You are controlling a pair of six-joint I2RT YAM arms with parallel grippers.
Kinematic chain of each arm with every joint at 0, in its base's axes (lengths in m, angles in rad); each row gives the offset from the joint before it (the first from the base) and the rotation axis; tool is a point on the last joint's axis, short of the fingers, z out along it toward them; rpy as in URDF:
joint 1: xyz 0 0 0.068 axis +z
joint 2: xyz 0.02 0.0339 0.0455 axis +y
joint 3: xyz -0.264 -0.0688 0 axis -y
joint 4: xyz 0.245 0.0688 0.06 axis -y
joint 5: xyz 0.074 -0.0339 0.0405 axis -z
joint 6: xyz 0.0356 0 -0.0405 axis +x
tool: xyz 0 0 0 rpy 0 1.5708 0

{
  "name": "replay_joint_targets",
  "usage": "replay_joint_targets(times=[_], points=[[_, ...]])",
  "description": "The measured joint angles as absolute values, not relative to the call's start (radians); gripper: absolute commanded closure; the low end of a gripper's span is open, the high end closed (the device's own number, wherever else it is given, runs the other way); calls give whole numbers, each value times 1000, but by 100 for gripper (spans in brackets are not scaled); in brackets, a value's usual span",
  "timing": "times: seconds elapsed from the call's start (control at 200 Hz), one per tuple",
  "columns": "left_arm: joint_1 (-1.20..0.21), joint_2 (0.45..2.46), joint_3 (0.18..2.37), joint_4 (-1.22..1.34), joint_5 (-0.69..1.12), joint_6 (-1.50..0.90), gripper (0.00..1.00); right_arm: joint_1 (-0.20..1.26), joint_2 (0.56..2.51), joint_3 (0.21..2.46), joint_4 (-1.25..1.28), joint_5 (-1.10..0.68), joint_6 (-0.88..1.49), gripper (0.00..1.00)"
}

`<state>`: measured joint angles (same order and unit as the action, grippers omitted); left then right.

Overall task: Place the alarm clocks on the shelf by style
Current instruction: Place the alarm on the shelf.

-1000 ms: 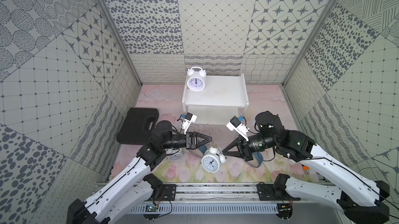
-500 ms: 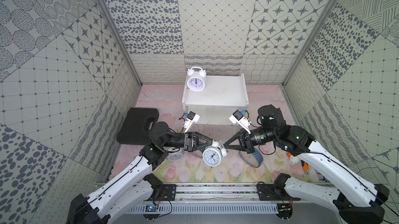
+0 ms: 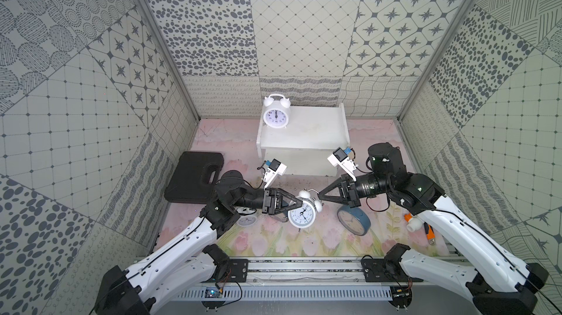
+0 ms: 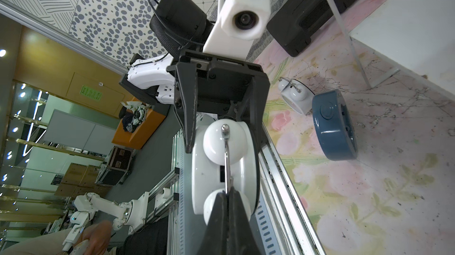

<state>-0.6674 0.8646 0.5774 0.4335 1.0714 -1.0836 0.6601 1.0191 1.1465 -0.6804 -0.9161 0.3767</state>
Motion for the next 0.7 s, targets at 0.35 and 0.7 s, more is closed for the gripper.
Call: replay_joint_targets(times=[0.35, 0.7], points=[[-667, 873, 577, 425, 1037, -1044, 78, 654, 1019, 1147, -682, -873, 371, 79], [-669, 874, 564, 390, 834, -1014, 82, 654, 848, 1024, -417, -626, 542, 6]])
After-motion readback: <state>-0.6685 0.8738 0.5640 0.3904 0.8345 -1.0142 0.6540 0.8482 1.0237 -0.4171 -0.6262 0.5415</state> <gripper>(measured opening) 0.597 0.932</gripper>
